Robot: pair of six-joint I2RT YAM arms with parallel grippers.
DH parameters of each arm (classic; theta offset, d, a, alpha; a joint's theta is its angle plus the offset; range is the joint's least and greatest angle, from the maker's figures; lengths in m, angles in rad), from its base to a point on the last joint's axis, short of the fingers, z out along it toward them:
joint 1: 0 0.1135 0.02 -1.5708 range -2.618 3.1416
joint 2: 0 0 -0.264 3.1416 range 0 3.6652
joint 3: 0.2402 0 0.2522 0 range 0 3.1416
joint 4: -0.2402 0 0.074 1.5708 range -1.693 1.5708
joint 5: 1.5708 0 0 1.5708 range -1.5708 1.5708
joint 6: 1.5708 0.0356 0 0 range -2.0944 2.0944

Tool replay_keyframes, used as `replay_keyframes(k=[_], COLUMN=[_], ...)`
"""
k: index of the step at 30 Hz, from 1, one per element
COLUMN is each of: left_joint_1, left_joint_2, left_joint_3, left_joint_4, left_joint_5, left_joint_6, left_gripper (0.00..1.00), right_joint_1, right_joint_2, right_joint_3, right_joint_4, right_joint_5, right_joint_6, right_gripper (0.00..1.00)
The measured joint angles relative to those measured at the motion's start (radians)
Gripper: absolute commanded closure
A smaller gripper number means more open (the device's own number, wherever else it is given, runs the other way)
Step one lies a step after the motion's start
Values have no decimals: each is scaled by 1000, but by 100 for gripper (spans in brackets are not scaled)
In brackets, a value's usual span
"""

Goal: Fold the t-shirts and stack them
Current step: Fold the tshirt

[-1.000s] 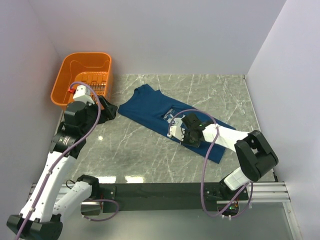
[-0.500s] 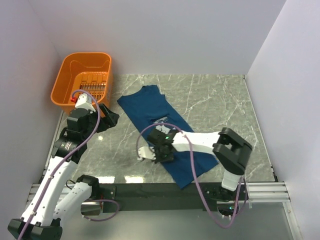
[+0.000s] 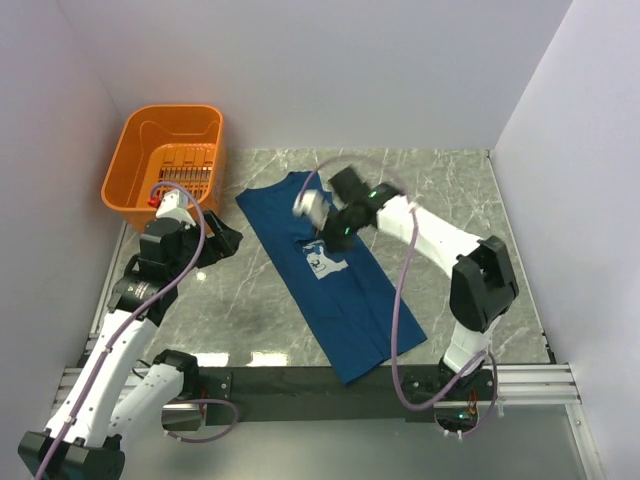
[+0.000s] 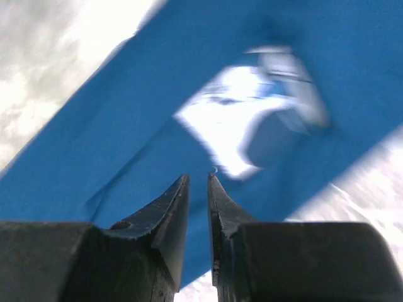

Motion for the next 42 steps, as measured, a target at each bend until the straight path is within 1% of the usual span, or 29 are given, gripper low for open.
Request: replay_keyframes(k=[1, 3, 5, 8, 11, 16, 18, 21, 29, 33, 42], left_joint_1=[0, 0, 0, 0, 0, 0, 0, 0, 0, 0, 0], left_joint_2=[8, 24, 36, 41, 43, 55, 67, 89, 95, 95, 96], left_joint_3=[-4, -8, -13, -17, -17, -37, -47, -53, -60, -67, -71], left_joint_4=[4, 7, 10, 10, 18, 48, 55, 59, 88, 98, 118], left_joint_5=[3, 11, 16, 21, 23, 33, 40, 53, 75, 86, 121], left_joint_6=[-3, -4, -5, -7, -12, -25, -29, -32, -42, -55, -66], left_gripper=[15, 15, 15, 15, 15, 15, 16, 16, 16, 16, 16], right_joint_1=[-39, -114, -158, -183, -196, -215, -224, -229, -233, -238, -280], right_joint_2=[0, 13, 61, 175, 320, 562, 622, 671, 721, 751, 755], right_joint_3=[26, 91, 179, 306, 426, 624, 680, 732, 806, 816, 824], right_joint_4=[8, 36, 65, 125, 152, 117, 85, 47, -23, -45, -65], right_joint_5=[-2, 2, 5, 13, 30, 56, 69, 84, 151, 165, 161], right_joint_6=[23, 121, 236, 404, 532, 665, 693, 716, 730, 742, 777], right_gripper=[75, 75, 75, 73, 74, 74, 73, 73, 74, 75, 78])
